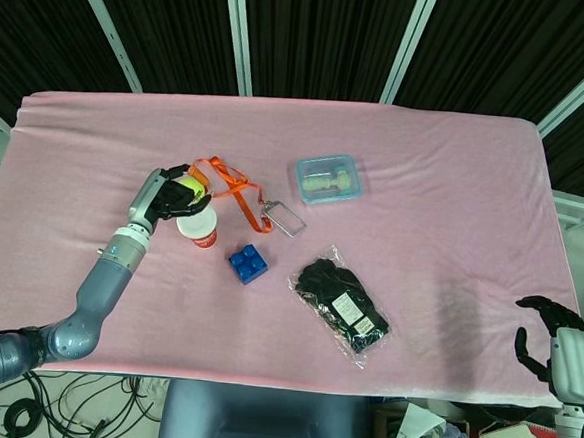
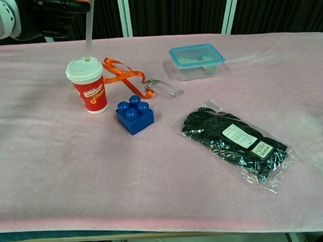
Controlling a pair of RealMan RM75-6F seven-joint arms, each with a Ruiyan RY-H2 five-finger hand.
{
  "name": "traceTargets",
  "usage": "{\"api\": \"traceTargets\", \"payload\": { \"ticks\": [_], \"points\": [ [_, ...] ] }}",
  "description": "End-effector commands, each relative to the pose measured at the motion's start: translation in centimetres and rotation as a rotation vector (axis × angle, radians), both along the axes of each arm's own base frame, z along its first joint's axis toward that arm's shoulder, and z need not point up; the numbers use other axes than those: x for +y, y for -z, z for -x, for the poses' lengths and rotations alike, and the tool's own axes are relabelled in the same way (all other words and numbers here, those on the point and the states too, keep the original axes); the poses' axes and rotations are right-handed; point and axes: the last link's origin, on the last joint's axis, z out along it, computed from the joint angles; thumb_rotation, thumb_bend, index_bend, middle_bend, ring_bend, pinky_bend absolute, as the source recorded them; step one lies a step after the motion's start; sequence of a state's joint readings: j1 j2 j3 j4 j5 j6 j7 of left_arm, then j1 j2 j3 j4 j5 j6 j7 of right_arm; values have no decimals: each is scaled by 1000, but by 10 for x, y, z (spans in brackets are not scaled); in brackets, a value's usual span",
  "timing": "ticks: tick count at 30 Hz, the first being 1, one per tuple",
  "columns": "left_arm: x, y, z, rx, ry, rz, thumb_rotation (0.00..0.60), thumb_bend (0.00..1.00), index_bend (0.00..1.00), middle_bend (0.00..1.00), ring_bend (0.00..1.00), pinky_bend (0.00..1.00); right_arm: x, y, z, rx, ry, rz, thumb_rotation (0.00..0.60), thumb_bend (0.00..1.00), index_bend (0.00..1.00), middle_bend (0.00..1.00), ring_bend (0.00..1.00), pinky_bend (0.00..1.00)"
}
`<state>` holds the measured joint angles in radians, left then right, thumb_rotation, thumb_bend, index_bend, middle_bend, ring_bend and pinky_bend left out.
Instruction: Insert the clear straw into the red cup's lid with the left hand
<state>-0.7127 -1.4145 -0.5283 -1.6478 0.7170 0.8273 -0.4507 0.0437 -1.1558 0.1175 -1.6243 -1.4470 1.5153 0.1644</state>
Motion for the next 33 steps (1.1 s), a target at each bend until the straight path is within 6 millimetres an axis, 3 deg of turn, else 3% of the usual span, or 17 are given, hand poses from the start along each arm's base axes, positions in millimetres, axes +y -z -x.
{"api": "traceTargets", "payload": {
  "ticks": [1,18,22,24,27,29,31,33],
  "points": [
    [0,-1,1,2,-1,-1,600,306,503,1000,1000,1000,0,0,0,1,0,1,600,505,335,277,266,246],
    [-1,-9,3,8,7,-25,600,277,489,1000,1000,1000,0,0,0,1,4,-1,600,507,335,277,266,246],
    [-7,-19,8,120,60,-82,600,252,449,974,929,979,0,0,1,3,3,-1,600,507,335,274,264,243],
    [-12,-27,13,296,141,-151,600,232,410,846,803,866,0,0,1,7,2,-4,600,502,335,268,259,239],
    [-29,-36,28,661,306,-281,600,179,266,505,490,562,1,0,1,18,5,-10,600,458,308,225,221,219],
    [-42,-43,41,867,383,-348,600,150,111,288,280,373,1,0,2,31,10,-18,600,407,236,162,162,201],
    [-58,-49,58,1036,409,-363,600,115,13,82,101,193,1,1,3,52,22,-33,600,331,92,49,63,180],
    [-74,-53,71,1125,393,-338,600,90,0,14,27,98,1,2,4,78,34,-50,600,286,21,6,19,171]
  ]
}}
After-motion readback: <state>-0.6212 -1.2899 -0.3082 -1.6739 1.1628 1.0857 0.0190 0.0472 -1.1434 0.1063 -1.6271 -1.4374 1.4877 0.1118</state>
